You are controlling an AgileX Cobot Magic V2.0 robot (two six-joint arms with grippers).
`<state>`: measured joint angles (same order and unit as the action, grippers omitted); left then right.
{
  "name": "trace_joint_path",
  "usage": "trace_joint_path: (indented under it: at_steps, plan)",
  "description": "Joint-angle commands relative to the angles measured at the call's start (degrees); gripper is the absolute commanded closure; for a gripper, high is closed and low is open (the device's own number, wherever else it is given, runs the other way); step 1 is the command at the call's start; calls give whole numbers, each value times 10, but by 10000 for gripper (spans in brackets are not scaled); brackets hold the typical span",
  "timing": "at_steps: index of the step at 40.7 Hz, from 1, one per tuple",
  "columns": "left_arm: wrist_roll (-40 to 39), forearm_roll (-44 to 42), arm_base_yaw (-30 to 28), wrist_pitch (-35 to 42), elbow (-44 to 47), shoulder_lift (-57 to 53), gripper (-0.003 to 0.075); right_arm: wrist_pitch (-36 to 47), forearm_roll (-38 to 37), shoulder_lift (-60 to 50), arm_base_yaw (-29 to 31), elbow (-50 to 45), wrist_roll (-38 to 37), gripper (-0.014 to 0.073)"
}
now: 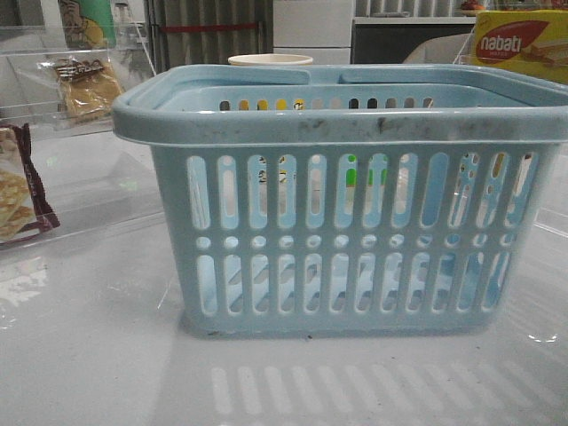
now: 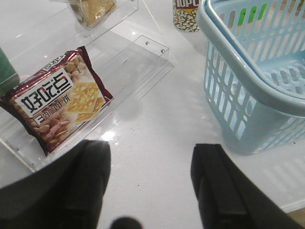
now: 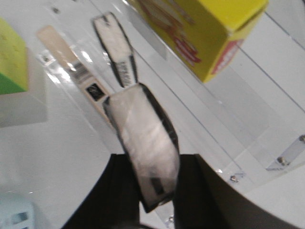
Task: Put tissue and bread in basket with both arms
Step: 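Carry the black box over the basket and lower it inside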
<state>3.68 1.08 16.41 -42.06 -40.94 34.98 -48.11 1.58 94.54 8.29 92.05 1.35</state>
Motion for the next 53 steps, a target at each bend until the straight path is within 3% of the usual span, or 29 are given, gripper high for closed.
trace_joint_path:
  at_steps: [1, 14, 23, 35, 39, 46, 53]
  plan:
    - [-6, 6, 4, 43, -16, 4, 288, 17, 7, -73, -35, 21, 4, 396]
    - [-6, 6, 4, 43, -16, 4, 288, -40, 16, -138, -185, 7, 4, 396]
    - [-6, 6, 4, 43, -16, 4, 288, -24, 16, -133, -287, -51, 4, 396]
    - [-6, 6, 4, 43, -16, 4, 288, 9, 17, -85, -314, -128, 4, 390]
    - [-6, 6, 4, 43, -16, 4, 288, 13, 17, -57, -314, -129, 4, 305]
    - [-6, 6, 4, 43, -16, 4, 288, 38, 17, -24, -314, -129, 4, 46]
    - [-6, 6, 4, 43, -16, 4, 288, 56, 17, -29, -314, -128, 4, 22]
